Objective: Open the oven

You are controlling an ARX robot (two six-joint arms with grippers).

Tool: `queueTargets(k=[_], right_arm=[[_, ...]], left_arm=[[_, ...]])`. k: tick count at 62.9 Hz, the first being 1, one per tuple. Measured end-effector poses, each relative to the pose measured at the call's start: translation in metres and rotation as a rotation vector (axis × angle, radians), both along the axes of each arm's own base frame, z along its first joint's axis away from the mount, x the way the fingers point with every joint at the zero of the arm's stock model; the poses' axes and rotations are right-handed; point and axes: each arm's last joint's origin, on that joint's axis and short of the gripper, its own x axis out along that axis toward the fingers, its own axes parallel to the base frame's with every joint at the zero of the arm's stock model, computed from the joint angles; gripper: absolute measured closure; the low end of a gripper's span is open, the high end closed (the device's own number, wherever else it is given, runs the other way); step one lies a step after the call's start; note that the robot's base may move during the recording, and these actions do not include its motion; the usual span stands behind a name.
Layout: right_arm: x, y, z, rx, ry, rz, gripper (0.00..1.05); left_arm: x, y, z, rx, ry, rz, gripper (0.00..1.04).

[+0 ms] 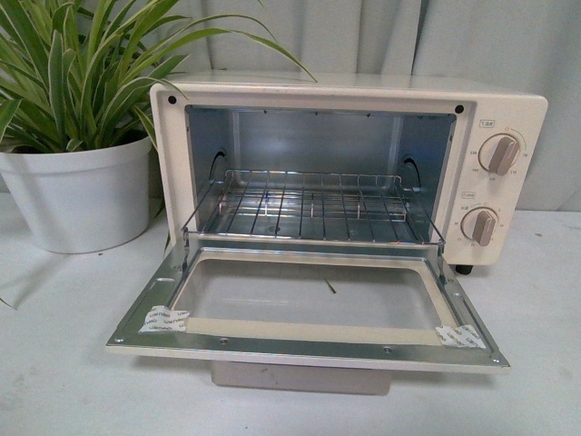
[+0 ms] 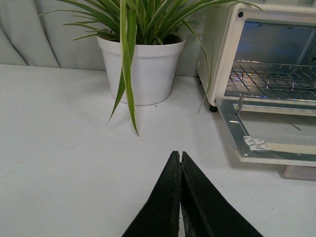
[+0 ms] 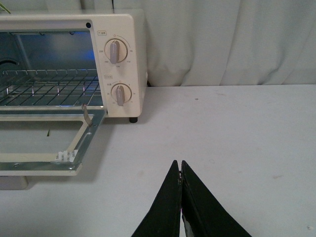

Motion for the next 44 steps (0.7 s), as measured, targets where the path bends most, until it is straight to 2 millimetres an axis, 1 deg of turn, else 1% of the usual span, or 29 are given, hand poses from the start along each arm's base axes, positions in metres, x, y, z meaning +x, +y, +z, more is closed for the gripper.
queueTargets(k=[13, 14, 20, 21, 24, 28, 31, 32, 33, 36, 40, 43, 44], right_arm=[[0.0, 0.0, 0.0, 0.0, 0.0, 0.0, 1.04], [0.0, 0.0, 0.0, 0.0, 0.0, 0.0, 1.04], [0.0, 0.0, 0.0, -0.002, 0.0, 0.0, 0.86], [0.0, 0.0, 0.0, -0.002, 0.0, 0.0, 0.82], [0.0, 0.0, 0.0, -0.002, 0.0, 0.0, 0.73], [0.0, 0.0, 0.0, -0.002, 0.0, 0.0, 0.61], [0.0, 0.0, 0.0, -0.002, 0.0, 0.0, 0.5], [0.0, 0.0, 0.0, -0.002, 0.0, 0.0, 0.48], [0.0, 0.0, 0.0, -0.002, 0.0, 0.0, 0.45], [0.0, 0.0, 0.0, -0.002, 0.0, 0.0, 0.36], [0.0, 0.0, 0.0, -0.002, 0.0, 0.0, 0.23], [0.0, 0.0, 0.0, -0.002, 0.0, 0.0, 0.14], [0.0, 0.0, 0.0, -0.002, 0.0, 0.0, 0.11]], left_arm=[[0.0, 0.0001, 0.0, -0.001, 0.0, 0.001, 1.01], [0.0, 0.0001, 0.0, -0.001, 0.0, 0.001, 0.98], [0.0, 0.0001, 0.0, -0.001, 0.0, 0.001, 0.79], [0.0, 0.0001, 0.0, -0.001, 0.0, 0.001, 0.77], [0.0, 0.0001, 0.0, -0.001, 0.0, 0.001, 0.66], [0.0, 0.0001, 0.0, -0.001, 0.0, 0.001, 0.55], [0.0, 0.0001, 0.0, -0.001, 0.0, 0.001, 0.45], [0.0, 0.0001, 0.0, -0.001, 0.0, 0.001, 0.41], [0.0, 0.0001, 0.0, -0.001, 0.0, 0.001, 0.39], [0.0, 0.0001, 0.0, -0.001, 0.0, 0.001, 0.28], [0.0, 0.0001, 0.0, -0.001, 0.0, 0.001, 0.18], [0.0, 0.0001, 0.0, 0.0, 0.0, 0.001, 0.07], [0.0, 0.0001, 0.0, 0.0, 0.0, 0.001, 0.06]])
